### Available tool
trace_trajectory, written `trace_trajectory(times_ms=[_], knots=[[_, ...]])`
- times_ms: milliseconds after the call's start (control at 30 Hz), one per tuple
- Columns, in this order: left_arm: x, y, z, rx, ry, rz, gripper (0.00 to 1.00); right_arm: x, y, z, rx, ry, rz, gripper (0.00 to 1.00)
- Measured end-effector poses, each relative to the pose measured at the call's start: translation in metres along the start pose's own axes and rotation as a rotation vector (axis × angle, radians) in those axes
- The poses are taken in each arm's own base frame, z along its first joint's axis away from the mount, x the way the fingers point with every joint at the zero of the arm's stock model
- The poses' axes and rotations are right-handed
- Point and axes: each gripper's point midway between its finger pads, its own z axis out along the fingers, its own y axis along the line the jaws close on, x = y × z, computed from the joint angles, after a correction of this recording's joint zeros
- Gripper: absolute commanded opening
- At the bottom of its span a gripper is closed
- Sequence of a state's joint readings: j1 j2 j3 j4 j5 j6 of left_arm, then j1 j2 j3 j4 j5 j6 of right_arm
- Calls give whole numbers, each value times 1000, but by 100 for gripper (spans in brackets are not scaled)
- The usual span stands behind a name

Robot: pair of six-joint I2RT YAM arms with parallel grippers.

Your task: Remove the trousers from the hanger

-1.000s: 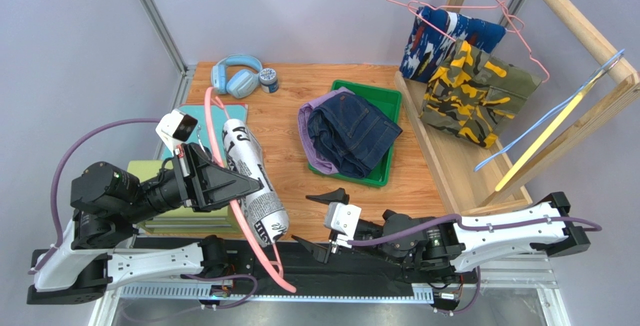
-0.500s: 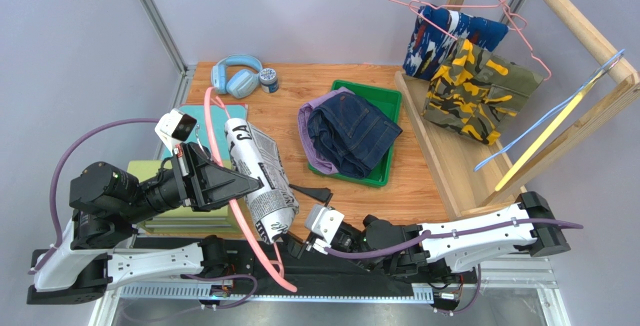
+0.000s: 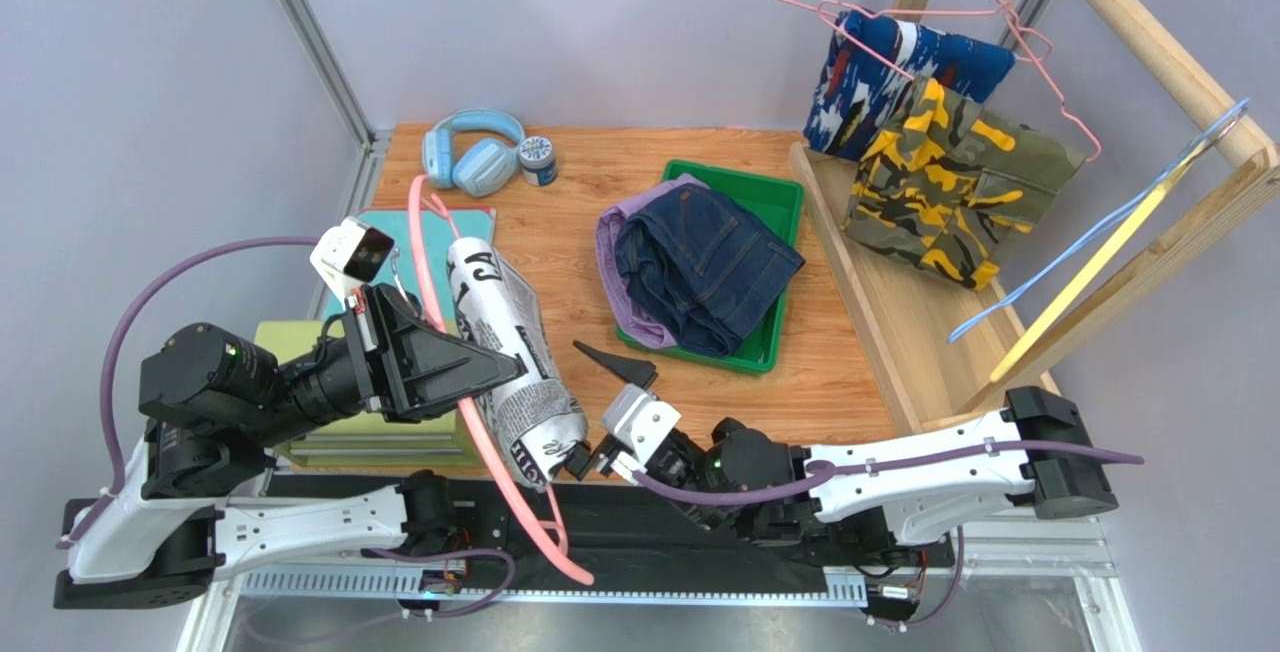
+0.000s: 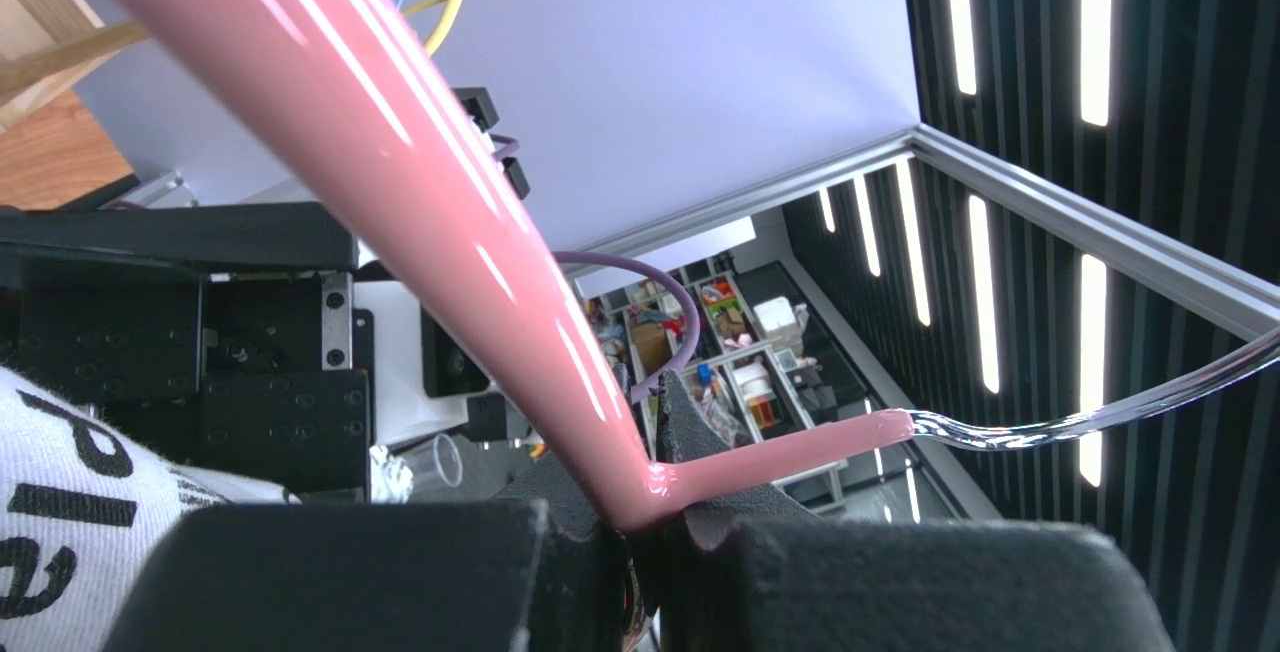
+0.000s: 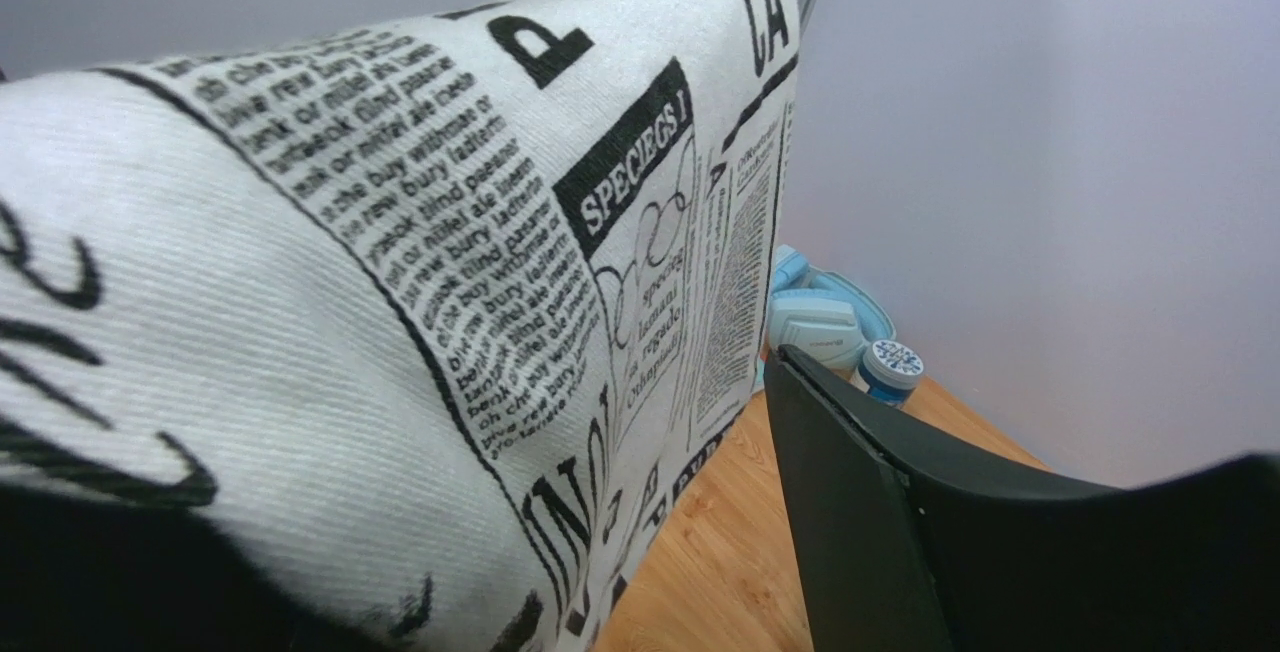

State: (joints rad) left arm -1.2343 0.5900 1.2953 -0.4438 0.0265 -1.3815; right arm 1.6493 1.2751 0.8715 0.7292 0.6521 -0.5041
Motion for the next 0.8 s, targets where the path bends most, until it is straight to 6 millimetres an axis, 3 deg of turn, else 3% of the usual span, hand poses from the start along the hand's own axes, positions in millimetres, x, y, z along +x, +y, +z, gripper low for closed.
trace_trajectory(times_ms=[133, 233, 267, 433, 467, 667, 800], knots=[[0, 0, 0, 1, -1, 0, 0, 3, -6, 9, 38, -19, 15, 65], [0, -1, 1, 4, -1, 0, 0, 8, -9, 15, 65, -31, 21, 52], [0, -1, 1, 5, -2, 0, 0, 8, -10, 17, 75, -40, 25, 41], [-1, -1, 3, 5, -4, 3, 0, 6, -10, 23, 90, -64, 21, 11], [-1, -1, 3, 5, -6, 5, 0, 3, -11, 24, 93, -69, 21, 1], [-5, -5, -7, -1, -21, 34, 0, -8, -16, 28, 111, -76, 22, 0], [-9, 3, -19, -61, -37, 59, 0, -5, -15, 28, 94, -43, -4, 0]])
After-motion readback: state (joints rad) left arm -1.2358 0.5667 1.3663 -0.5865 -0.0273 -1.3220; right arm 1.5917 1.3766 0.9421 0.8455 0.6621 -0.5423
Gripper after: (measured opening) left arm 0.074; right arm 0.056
